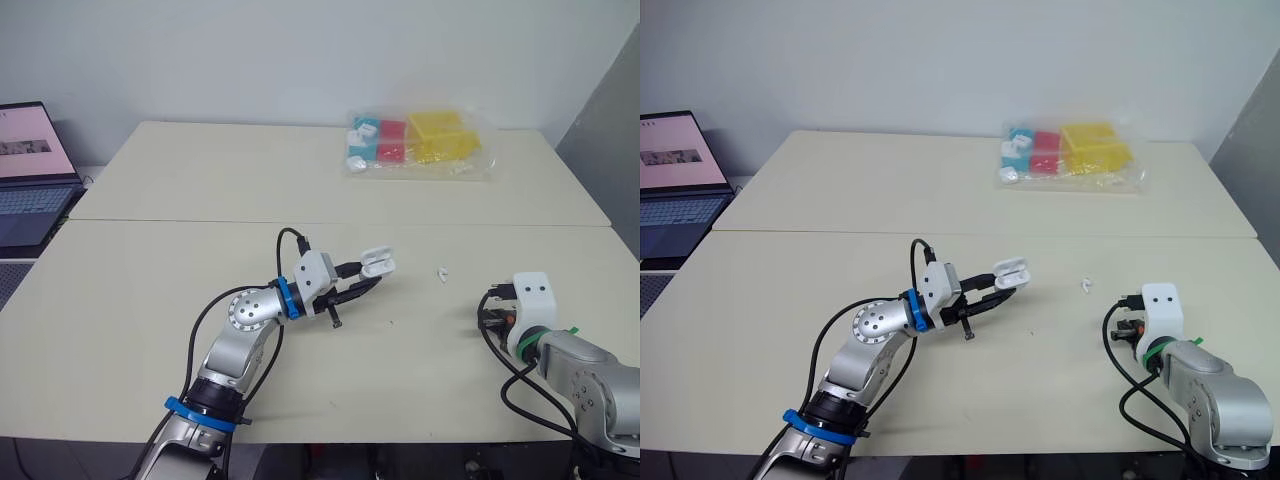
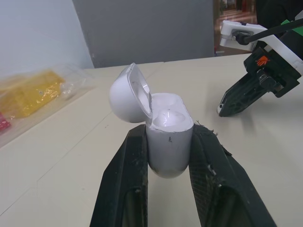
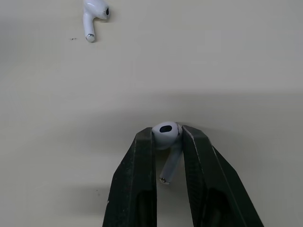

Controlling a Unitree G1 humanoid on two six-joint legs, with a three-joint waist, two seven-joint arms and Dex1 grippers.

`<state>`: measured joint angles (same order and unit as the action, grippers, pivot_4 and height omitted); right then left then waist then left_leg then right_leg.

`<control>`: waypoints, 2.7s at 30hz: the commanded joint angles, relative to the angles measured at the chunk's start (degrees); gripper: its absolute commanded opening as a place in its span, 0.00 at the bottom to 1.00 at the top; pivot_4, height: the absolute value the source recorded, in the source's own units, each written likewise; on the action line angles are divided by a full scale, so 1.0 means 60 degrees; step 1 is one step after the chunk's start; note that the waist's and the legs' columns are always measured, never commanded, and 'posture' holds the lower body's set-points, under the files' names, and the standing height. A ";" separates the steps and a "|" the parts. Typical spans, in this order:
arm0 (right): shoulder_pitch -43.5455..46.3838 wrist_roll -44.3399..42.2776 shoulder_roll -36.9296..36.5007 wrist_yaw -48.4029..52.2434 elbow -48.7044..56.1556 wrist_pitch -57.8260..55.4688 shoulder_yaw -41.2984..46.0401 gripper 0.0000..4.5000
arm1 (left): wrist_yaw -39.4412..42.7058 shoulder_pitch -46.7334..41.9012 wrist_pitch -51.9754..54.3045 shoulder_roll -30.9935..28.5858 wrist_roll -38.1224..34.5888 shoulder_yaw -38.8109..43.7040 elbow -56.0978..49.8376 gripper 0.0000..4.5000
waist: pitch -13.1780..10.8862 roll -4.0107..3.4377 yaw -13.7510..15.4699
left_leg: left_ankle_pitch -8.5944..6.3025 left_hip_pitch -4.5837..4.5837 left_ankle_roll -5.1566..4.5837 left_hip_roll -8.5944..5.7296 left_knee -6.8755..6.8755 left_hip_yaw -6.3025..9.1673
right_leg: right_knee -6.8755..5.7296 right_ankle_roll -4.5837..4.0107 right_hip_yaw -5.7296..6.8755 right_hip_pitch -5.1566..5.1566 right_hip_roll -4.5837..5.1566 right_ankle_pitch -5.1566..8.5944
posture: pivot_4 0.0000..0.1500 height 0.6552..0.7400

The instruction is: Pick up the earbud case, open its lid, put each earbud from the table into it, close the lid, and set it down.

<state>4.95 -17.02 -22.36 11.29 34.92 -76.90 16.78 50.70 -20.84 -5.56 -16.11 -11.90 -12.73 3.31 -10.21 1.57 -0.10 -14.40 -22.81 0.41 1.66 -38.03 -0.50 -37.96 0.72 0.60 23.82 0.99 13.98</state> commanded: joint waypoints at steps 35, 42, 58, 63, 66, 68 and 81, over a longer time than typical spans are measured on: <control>0.2132 0.3450 -0.7320 1.0495 -0.6171 1.2040 -0.5401 0.09 | 0.0031 0.0762 0.0275 -0.0954 0.0015 0.0247 -0.1419 0.18 | -0.0011 0.0000 -0.0005 | -0.0001 0.0040 0.0000 0.0004 0.0005 -0.0028 | 0.0026 0.0004 0.0003 -0.0027 0.0001 -0.0003 | 1.00 1.00; 0.2151 0.3492 -0.7235 1.0587 -0.6283 1.2395 -0.5168 0.55 | -0.0001 0.0802 0.0316 -0.0980 0.0016 0.0218 -0.1489 0.18 | -0.0011 0.0002 0.0007 | -0.0001 0.0086 0.0000 0.0001 0.0006 -0.0032 | 0.0033 0.0004 0.0002 -0.0073 0.0017 -0.0003 | 1.00 1.00; 0.2208 0.3585 -0.7816 1.0447 -0.3831 0.7852 -0.4857 1.00 | -0.0277 0.0827 0.0352 -0.0709 0.0188 -0.0019 -0.1462 0.18 | -0.0018 -0.0014 0.0028 | -0.0001 0.0066 0.0001 0.0004 0.0012 -0.0011 | 0.0033 0.0001 0.0001 -0.0062 0.0019 0.0000 | 1.00 1.00; 0.2575 0.3532 -0.7545 1.0671 -0.3582 0.6458 -0.5317 1.00 | -0.0334 0.0822 0.0245 -0.0593 0.0280 -0.0146 -0.1287 0.18 | -0.0018 -0.0015 0.0020 | -0.0002 0.0065 0.0001 0.0002 0.0014 -0.0018 | 0.0032 0.0001 -0.0001 -0.0056 0.0020 0.0000 | 1.00 1.00; 0.2849 0.3877 -0.7508 1.0729 -0.3624 0.6359 -0.5833 1.00 | -0.0412 0.0807 0.0112 -0.0457 0.0369 -0.0157 -0.1115 0.18 | -0.0018 -0.0016 0.0019 | -0.0002 0.0061 0.0001 0.0002 0.0014 -0.0010 | 0.0033 0.0001 0.0003 -0.0055 0.0018 0.0001 | 1.00 1.00; 0.3076 0.3944 -0.7414 1.0763 -0.3732 0.6267 -0.6021 1.00 | -0.0449 0.0851 0.0061 -0.0397 0.0434 -0.0201 -0.1097 0.18 | -0.0018 -0.0015 0.0019 | -0.0002 0.0059 0.0001 0.0001 0.0014 -0.0013 | 0.0033 0.0001 0.0002 -0.0051 0.0019 0.0001 | 1.00 1.00; 0.3592 0.4326 -0.7163 1.0898 -0.4137 0.6399 -0.6620 0.92 | -0.0572 0.1084 -0.0156 -0.0300 0.0563 -0.0268 -0.1028 0.18 | -0.0017 -0.0016 0.0008 | -0.0002 0.0056 0.0001 0.0003 0.0013 -0.0013 | 0.0034 0.0002 0.0002 -0.0049 0.0017 0.0000 | 1.00 1.00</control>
<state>25.78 8.07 -65.37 76.62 9.63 -38.64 -22.97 47.88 -14.12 -5.21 -18.32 -8.63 -14.32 -2.02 -10.32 1.48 -0.05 -14.41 -22.47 0.41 1.68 -37.95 -0.56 -37.75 0.73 0.62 23.53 1.09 13.98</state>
